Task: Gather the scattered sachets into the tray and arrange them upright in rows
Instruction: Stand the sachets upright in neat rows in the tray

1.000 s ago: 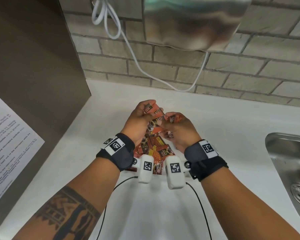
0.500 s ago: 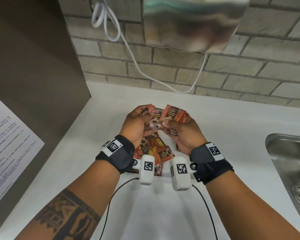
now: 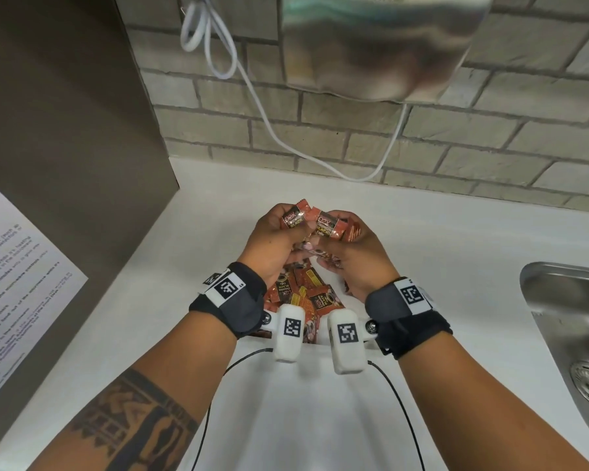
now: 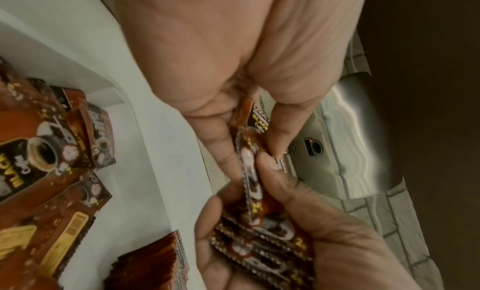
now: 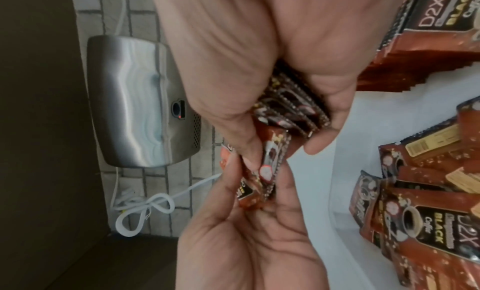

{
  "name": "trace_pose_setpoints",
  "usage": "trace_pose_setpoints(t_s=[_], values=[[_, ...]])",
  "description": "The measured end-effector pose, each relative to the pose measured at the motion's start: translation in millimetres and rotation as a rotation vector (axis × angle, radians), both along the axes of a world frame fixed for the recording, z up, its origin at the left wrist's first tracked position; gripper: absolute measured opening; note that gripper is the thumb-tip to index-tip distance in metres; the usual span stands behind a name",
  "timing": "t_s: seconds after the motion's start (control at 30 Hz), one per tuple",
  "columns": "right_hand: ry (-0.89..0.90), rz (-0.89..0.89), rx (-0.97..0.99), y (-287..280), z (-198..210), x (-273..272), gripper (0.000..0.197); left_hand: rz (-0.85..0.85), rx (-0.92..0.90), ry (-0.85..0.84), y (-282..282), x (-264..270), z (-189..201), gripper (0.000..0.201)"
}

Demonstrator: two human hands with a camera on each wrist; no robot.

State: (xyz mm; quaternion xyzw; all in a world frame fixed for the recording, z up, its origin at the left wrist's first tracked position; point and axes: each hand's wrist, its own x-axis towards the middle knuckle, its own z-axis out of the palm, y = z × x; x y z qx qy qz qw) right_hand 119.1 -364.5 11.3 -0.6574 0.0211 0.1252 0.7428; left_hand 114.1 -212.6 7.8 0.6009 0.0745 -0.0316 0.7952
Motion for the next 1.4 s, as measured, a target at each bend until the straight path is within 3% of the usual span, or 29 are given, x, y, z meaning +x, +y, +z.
trace_pose_setpoints(t_s=[0.13, 0.3, 0.47, 0.53, 0.63, 0.77, 0.83, 0.97, 1.0, 1.1, 1.23, 1.33, 1.4], values=[[-0.002, -0.001, 0.044, -10, 0, 2, 0.049, 0.010, 0.069, 0.000, 9, 2, 1, 0.020], [-0.002, -0.015, 0.095, -21, 4, 6, 0.050, 0.065, 0.225, -0.055, 17, -2, 3, 0.041], [0.061, 0.123, 0.018, -18, 8, 4, 0.061, -0.095, 0.279, -0.089, 9, -6, 3, 0.044], [0.092, 0.170, -0.016, -18, 7, 3, 0.058, -0.184, 0.380, -0.133, 4, -7, 2, 0.047], [0.130, 0.187, -0.052, -19, 3, 1, 0.040, -0.305, 0.536, -0.173, -2, -8, 6, 0.072], [0.158, 0.119, -0.034, -21, 3, 0, 0.029, -0.339, 1.060, -0.317, -7, -8, 7, 0.107], [0.172, 0.098, 0.029, -22, 5, -3, 0.029, -0.352, 1.159, -0.440, -10, -9, 6, 0.116], [0.244, 0.076, -0.052, 3, 7, -20, 0.007, -0.439, 1.234, -0.664, -19, -9, 5, 0.101], [0.248, 0.049, -0.163, 5, 5, -24, 0.003, -0.445, 1.236, -0.677, -20, -9, 4, 0.094], [0.152, 0.139, -0.001, 2, 5, -14, 0.016, -0.444, 1.187, -0.631, -19, -8, 3, 0.081], [0.124, 0.164, -0.010, -11, 5, -11, 0.009, -0.417, 1.200, -0.606, -16, -9, 6, 0.076], [-0.115, 0.167, -0.375, -11, 5, -12, 0.007, -0.400, 1.291, -0.586, -13, -8, 11, 0.076], [-0.247, 0.123, -0.541, -16, 5, -12, 0.017, -0.390, 1.308, -0.572, -9, -6, 13, 0.078]])
